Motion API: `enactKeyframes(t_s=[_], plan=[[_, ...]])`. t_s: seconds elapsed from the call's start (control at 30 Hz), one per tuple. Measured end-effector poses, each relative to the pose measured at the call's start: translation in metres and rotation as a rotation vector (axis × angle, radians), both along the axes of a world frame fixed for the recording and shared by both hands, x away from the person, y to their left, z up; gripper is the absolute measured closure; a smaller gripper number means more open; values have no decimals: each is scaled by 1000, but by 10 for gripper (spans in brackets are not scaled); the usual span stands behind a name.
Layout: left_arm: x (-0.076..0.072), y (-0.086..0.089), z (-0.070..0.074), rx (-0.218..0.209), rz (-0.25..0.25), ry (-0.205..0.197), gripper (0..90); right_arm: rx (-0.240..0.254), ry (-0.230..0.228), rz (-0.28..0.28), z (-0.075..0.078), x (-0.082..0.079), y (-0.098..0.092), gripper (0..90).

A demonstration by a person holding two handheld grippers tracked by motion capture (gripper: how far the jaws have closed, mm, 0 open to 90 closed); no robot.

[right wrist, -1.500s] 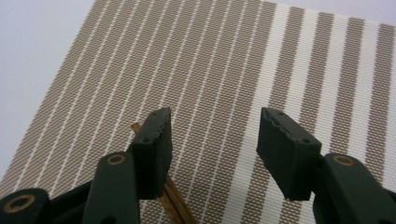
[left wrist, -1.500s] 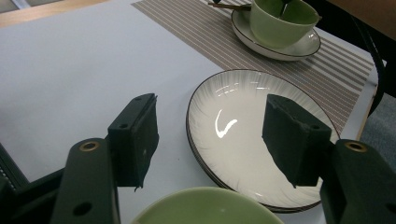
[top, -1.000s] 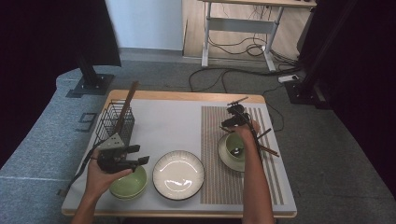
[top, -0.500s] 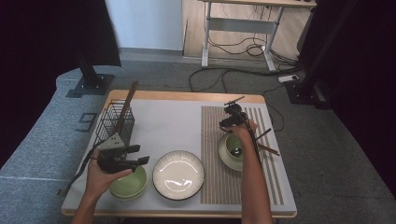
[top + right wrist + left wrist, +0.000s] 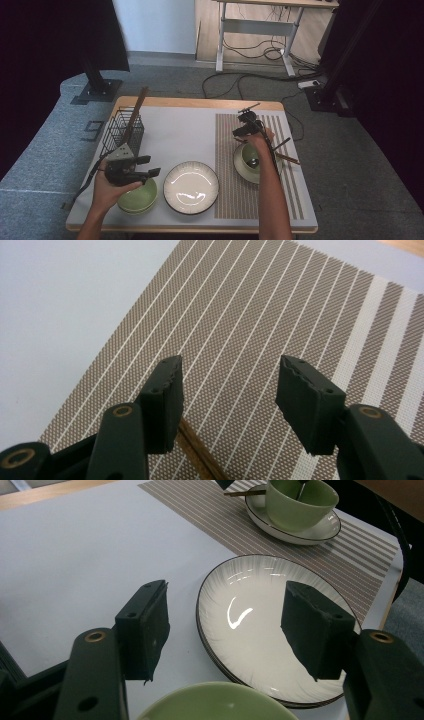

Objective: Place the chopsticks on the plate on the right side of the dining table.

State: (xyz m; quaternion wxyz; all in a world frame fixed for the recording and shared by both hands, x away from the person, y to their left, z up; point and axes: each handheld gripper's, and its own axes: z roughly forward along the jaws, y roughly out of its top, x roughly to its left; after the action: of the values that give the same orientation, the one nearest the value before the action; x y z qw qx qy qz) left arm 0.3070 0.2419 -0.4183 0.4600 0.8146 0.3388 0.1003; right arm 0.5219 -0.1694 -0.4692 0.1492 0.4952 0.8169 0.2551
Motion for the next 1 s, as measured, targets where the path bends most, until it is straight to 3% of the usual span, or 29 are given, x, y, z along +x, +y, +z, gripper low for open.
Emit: enactKeyframes(t_s=[0.4, 0.53, 0.7, 1.0], plan=[[0, -1, -1, 7, -3, 4, 355, -14, 9, -50, -6, 6, -2, 443], [0, -1, -1, 5, 0, 4, 354, -26, 35, -29, -9, 5, 1, 443], [-1, 0, 0, 0, 1, 2, 353, -45, 33, 13, -8, 3, 4, 449], [-1, 1, 2, -5, 2, -3, 352, -35, 27, 44, -5, 0, 6, 461]])
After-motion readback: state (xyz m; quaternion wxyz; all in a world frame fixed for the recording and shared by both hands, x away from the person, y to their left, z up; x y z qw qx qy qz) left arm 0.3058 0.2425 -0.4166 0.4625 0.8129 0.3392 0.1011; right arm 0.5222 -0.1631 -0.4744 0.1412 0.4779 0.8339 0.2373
